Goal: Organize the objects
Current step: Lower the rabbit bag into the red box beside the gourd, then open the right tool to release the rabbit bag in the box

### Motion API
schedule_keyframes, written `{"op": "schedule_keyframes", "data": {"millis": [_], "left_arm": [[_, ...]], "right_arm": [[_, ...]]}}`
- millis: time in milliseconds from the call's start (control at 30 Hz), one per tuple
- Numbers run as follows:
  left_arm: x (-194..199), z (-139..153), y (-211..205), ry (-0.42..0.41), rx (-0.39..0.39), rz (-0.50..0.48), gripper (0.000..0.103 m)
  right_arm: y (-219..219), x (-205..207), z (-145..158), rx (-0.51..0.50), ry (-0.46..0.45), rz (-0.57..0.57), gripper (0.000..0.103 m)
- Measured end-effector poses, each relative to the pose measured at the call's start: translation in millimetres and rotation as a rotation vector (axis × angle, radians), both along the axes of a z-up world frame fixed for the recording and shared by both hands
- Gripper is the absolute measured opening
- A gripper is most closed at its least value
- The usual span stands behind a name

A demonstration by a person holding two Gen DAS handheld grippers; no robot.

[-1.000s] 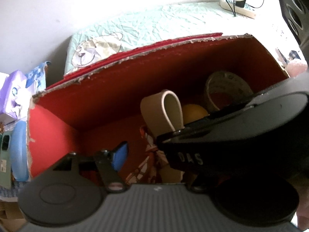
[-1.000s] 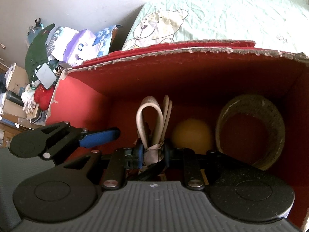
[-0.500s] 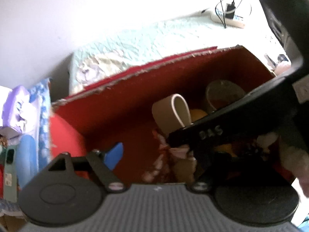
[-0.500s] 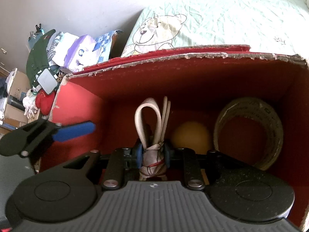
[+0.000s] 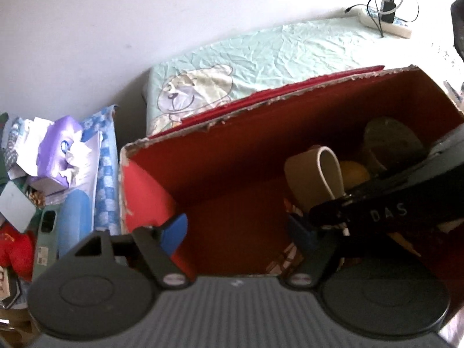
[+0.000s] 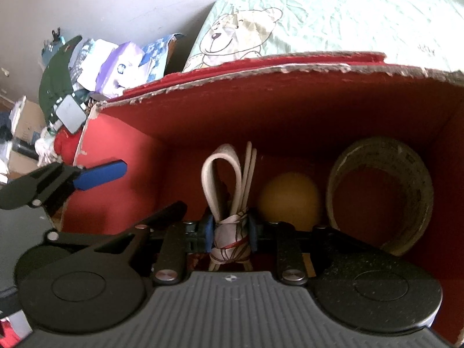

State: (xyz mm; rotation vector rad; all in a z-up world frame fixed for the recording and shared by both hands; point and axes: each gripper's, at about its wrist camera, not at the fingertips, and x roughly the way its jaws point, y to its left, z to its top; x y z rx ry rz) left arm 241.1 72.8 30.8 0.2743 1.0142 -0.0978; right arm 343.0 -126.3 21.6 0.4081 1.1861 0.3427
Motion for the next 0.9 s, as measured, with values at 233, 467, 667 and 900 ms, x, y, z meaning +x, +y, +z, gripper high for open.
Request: {"op": "schedule_keyframes", "data": {"millis": [233,467,667,900], "left_arm": [[5,-8,-3,0.037,0.061,0.011,0.08],[3,-12,-6,0.048,0.065,-0.013,0.084],[0,-12,-6,0.033,0.052,-0.023,0.084],[-5,-6,2,0.0,-0.012,-0.06,0.081]], "right_arm": [[3,-4,5,-0.024,-0.041,0.0,0.028],[3,1,0,-0.01,0.011,0.016,0.03],[4,-3,3,-0.026,-0.008,0.018,0.028],[-6,3,-5,0.033,0.06,0.0,0.029]]}}
